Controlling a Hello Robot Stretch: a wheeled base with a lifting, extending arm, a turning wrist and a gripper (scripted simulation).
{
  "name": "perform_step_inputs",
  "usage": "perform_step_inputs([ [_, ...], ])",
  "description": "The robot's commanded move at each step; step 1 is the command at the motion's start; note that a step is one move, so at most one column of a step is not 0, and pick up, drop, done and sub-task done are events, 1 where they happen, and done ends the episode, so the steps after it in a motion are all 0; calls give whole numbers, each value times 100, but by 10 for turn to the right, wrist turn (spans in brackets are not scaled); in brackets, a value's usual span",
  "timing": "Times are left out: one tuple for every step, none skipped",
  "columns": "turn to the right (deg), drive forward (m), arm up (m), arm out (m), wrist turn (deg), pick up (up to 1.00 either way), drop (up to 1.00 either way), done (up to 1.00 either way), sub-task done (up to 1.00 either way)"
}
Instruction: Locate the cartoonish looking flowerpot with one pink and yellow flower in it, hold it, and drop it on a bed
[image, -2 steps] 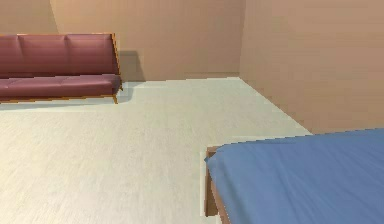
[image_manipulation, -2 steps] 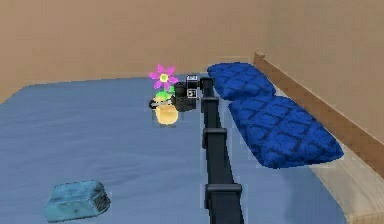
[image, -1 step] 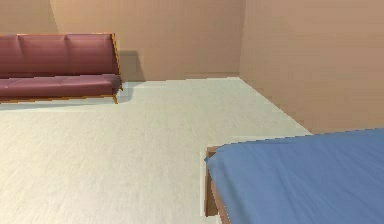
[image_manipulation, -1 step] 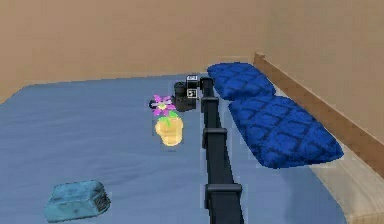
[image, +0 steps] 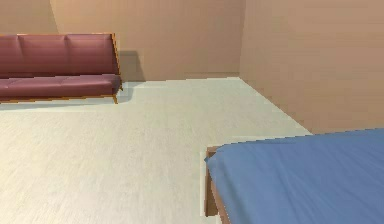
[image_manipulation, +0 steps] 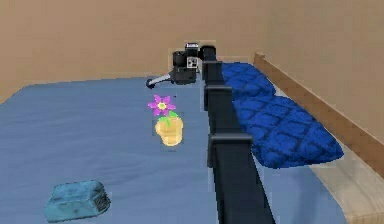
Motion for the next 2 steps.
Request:
perform_step_inputs([
  [0,0,0,-8,0,0,0,0,0],
  [0,0,0,0,0,0,0,100,0],
])
